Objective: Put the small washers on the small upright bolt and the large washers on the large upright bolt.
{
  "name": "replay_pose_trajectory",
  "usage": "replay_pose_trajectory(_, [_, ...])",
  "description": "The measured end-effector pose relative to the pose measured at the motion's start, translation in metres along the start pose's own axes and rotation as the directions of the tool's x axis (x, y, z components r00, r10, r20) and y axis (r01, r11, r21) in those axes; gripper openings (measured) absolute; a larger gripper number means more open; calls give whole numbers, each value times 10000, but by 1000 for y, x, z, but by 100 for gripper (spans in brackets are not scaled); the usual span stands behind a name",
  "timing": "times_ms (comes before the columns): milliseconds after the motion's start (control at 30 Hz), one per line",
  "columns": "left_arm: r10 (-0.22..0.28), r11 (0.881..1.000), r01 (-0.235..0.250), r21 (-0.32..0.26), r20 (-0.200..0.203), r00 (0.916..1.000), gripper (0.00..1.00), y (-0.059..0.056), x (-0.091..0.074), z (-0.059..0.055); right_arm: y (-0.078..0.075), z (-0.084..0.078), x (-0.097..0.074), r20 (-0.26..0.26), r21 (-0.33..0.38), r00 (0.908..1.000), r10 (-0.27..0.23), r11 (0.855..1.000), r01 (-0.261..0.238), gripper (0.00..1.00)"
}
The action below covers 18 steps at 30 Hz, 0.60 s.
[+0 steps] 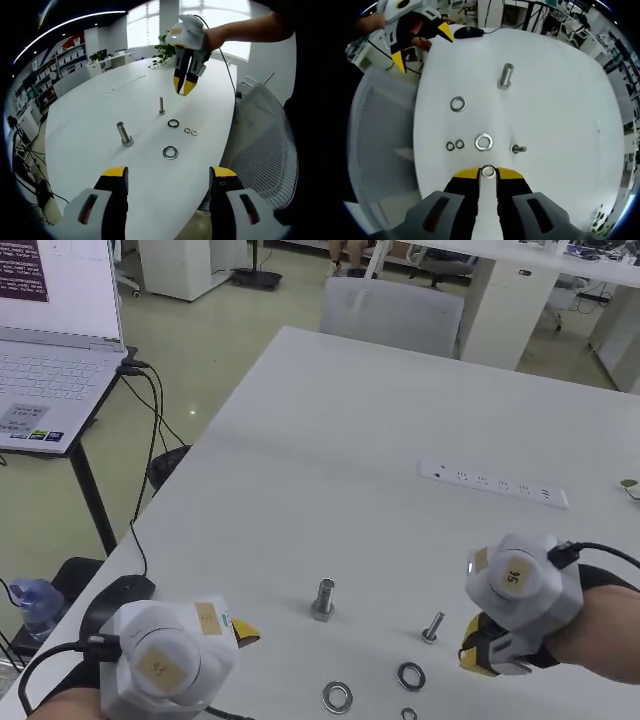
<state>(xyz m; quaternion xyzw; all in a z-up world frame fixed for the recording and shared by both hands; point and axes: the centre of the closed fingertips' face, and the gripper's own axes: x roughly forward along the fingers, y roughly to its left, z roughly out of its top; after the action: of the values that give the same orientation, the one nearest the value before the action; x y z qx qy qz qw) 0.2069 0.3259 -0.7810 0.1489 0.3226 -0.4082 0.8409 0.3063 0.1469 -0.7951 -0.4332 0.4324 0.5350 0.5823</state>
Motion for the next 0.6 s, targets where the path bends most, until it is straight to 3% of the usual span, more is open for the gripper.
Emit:
replay_pose_trajectory(400, [260, 9997, -259, -42, 204, 9995, 69, 9, -1, 8, -39, 12, -4, 51, 191, 9997, -258, 9995, 257, 13])
replay_pose_trajectory(600, [303, 9994, -303, -139, 9, 9995, 72, 15, 3, 3, -47, 12, 5, -49, 182, 9998, -187, 9997, 188, 13])
